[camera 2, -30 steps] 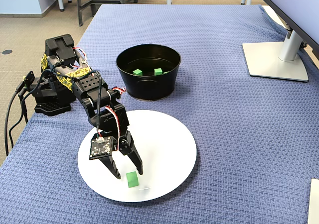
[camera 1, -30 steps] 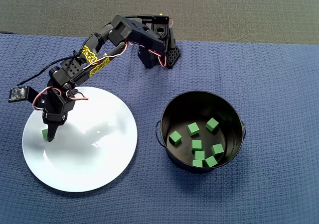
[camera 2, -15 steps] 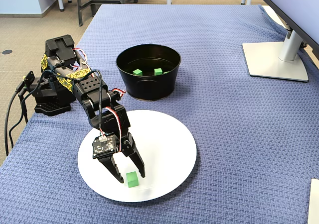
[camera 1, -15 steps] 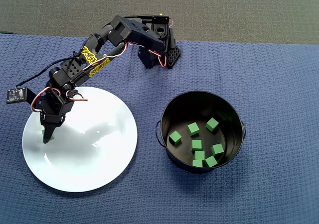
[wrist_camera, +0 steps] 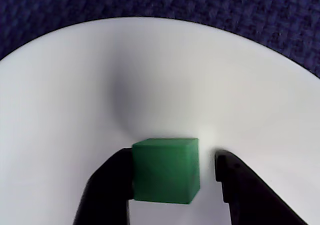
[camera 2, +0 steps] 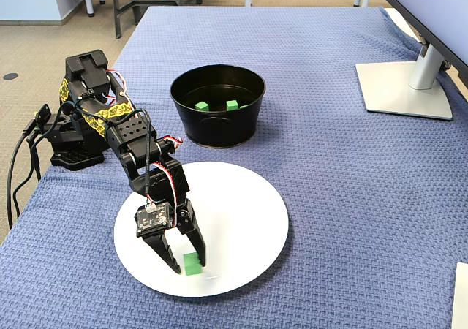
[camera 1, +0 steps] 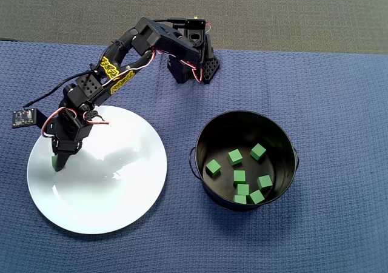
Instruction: Pick up the green cubes from the white plate and place them in the black recipient
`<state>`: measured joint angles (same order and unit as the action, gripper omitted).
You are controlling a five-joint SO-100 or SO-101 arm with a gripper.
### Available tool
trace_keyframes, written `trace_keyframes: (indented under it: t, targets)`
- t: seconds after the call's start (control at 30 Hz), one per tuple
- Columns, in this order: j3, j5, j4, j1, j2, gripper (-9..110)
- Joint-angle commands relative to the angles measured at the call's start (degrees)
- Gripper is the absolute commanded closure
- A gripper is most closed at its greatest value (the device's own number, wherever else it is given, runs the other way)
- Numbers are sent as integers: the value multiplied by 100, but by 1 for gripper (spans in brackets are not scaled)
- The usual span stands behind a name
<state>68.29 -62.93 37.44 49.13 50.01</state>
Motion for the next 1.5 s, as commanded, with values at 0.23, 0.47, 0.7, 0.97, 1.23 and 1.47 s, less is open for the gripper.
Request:
trace_keyframes:
  t: [0.23,0.47,0.7,0.97,1.23,1.47]
  targets:
    - [352,369,-439,88,668,101]
    - [1011,1424,-193,-62,2566,101]
    - [2443,2760,949,-1028,5414,101]
    - [3560,5098,2452,-2769,7849,101]
    - [4632,6478,3199,-4948,9580,102]
    - [5361,6724,3366,-5651,10336,102]
